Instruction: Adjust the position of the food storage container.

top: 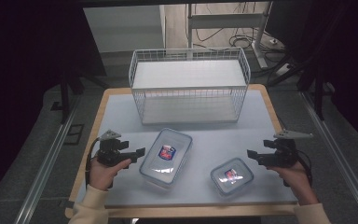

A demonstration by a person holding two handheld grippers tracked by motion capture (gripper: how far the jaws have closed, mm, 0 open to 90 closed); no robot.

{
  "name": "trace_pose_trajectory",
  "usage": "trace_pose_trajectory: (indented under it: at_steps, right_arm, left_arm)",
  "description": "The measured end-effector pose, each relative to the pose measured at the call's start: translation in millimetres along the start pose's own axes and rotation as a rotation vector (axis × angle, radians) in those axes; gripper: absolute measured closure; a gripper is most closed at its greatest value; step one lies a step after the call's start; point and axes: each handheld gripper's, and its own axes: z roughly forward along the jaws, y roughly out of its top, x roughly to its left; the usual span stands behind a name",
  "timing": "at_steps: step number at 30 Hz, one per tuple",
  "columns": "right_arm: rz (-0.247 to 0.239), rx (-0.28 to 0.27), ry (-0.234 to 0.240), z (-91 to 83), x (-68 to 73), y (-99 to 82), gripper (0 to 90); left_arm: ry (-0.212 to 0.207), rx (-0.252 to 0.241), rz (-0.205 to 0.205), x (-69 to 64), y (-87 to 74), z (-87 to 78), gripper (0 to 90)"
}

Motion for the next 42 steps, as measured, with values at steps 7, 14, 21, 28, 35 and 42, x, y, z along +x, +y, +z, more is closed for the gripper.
trace_pose_trajectory:
  at_steps: [7, 14, 21, 28, 35, 42]
  right_arm:
    - [0.012, -0.007, 0.009, -2.3, -3.0, 0.4, 12.0]
    - [-0.002, -0.005, 0.007, -2.7, 0.5, 0.0, 13.9]
    - [-0.024, -0.014, 0.010, -4.6, 7.6, 2.5, 14.9]
    - [-0.010, -0.004, 0.008, -1.6, 4.4, 0.8, 15.7]
    - [-0.012, 0.004, 0.009, -0.5, 4.8, -1.4, 16.4]
    - [-0.022, 0.007, 0.017, 1.1, 8.5, -0.4, 16.4]
  left_arm:
    - [-0.009, -0.011, -0.014, 0.5, 0.8, -2.6, 19.6]
    - [-0.019, -0.024, -0.010, -4.0, 2.6, -7.8, 20.0]
    - [-0.063, -0.021, 0.020, -15.9, 4.0, -11.6, 22.9]
    - [-0.107, -0.020, 0.024, -27.0, 6.7, -9.4, 24.8]
    - [-0.147, 0.002, 0.076, -48.5, 4.5, -1.2, 33.8]
    - [-0.226, 0.024, 0.131, -76.1, 0.9, 5.4, 66.6]
